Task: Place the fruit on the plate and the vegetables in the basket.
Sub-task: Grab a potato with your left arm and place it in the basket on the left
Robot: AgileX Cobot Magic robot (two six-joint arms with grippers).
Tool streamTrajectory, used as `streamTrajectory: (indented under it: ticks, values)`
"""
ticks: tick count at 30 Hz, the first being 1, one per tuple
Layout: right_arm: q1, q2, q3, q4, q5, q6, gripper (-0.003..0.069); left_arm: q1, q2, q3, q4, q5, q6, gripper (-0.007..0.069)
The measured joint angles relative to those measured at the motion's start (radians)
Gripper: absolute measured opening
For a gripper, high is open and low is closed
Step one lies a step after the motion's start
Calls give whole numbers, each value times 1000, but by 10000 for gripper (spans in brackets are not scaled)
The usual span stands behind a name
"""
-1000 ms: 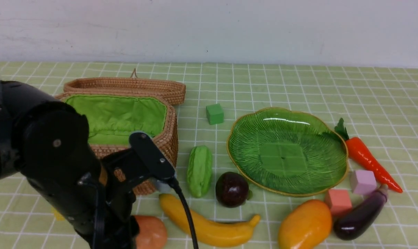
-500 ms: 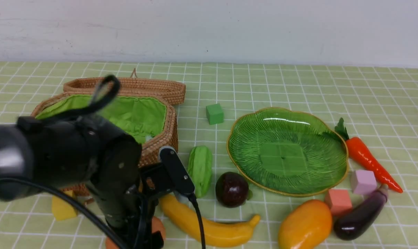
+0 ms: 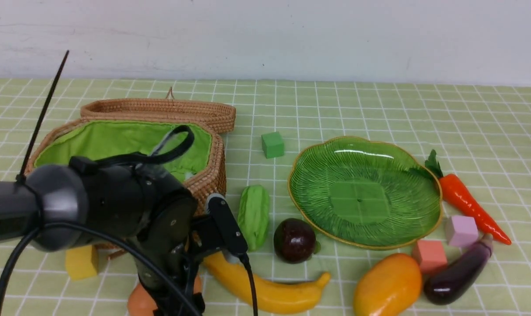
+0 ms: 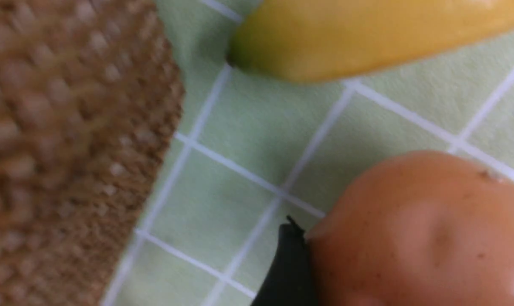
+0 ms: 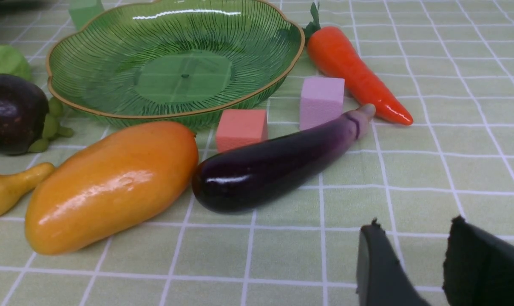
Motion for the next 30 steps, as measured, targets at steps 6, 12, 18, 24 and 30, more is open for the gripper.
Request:
streamTrajectory:
  ticks: [6, 12, 18, 24, 30]
  values:
    - [0, 0, 0, 0, 0, 0, 240, -3, -116, -25, -74, 163, -63, 586]
    - [0, 0, 0, 0, 0, 0, 240, -11, -258, -245, -95, 342, -207, 586]
    - [0, 0, 0, 0, 0, 0, 240, 159, -194, -491, -50, 348, -171, 586]
    - [0, 0, 0, 0, 0, 0, 240, 344, 63, -690, -56, 345, 52, 586]
    - [0, 0, 0, 0, 0, 0, 240, 375, 168, -727, -27, 309, 122, 585]
